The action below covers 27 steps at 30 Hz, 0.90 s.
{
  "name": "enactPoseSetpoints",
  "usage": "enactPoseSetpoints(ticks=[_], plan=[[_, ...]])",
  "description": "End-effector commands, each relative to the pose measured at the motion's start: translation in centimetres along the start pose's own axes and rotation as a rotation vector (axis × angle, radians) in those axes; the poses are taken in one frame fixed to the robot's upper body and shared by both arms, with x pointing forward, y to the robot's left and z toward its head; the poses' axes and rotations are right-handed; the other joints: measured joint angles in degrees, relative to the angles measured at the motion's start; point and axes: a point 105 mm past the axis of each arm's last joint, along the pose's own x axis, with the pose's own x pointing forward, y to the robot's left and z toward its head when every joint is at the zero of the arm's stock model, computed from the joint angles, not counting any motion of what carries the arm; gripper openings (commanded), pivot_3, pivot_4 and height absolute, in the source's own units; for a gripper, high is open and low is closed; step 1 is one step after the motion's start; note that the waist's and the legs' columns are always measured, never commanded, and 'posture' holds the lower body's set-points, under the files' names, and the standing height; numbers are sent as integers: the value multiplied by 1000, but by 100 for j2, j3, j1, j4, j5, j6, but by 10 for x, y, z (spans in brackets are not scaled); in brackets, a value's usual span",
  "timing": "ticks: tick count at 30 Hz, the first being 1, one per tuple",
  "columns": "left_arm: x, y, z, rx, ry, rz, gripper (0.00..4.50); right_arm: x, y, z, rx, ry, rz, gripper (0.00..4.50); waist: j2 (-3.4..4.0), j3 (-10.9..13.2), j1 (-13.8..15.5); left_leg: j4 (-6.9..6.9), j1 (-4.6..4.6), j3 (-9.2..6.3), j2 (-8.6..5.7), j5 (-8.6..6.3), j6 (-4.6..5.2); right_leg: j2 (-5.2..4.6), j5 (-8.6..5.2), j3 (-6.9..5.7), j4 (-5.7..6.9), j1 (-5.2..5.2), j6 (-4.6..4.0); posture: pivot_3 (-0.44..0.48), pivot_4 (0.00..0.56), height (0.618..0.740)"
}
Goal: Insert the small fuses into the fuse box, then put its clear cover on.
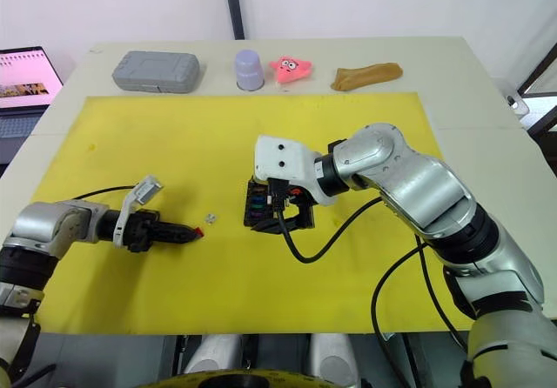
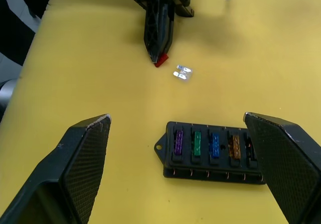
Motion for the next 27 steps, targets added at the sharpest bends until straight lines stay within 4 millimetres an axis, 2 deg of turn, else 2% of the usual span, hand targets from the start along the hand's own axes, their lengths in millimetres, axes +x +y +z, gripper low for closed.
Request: enactPoseSetpoints(ticks=[1, 4, 9, 12, 17, 27], plan=[[-6, 6, -14, -85, 21, 48, 147, -1, 0, 8, -43, -19, -6, 4500, 0, 0, -8, -1, 1, 0, 1, 0, 0, 1, 0, 0, 0, 0, 0, 0, 150, 740], [-8, -1, -15, -154, -16, 22, 1000, -1, -1, 8, -43, -21, -10, 4500, 0, 0, -34, -3, 2, 2, 3, 0, 0, 3, 0, 0, 0, -2, 0, 0, 150, 740], [-9, -8, -27, -184, -14, 28, 3355, 0, -1, 7, -43, -21, -13, 4500, 2, -1, -82, -8, 3, 2, 6, 0, 0, 1, 0, 0, -1, -3, 0, 0, 150, 740], [-17, -1, -26, -159, -19, 73, 3355, 0, -2, 7, -44, -21, -13, 4500, 4, -2, -126, -13, 9, 2, 7, 0, -1, -1, 0, 1, -1, -1, 0, 0, 150, 740], [-28, 9, -10, -83, -13, 116, 3355, 1, -3, 7, -56, -21, -6, 4500, 5, -3, -127, -21, 15, 7, 10, 4, -7, 4, 1, 0, 0, -1, -1, 0, 150, 740], [-16, 16, 9, 115, 100, 50, 3355, 1, -4, 8, -68, -20, -10, 4500, 5, -3, 30, -14, 18, 10, -2, 12, -18, 9, 9, -2, 5, 5, -14, 0, 150, 740]])
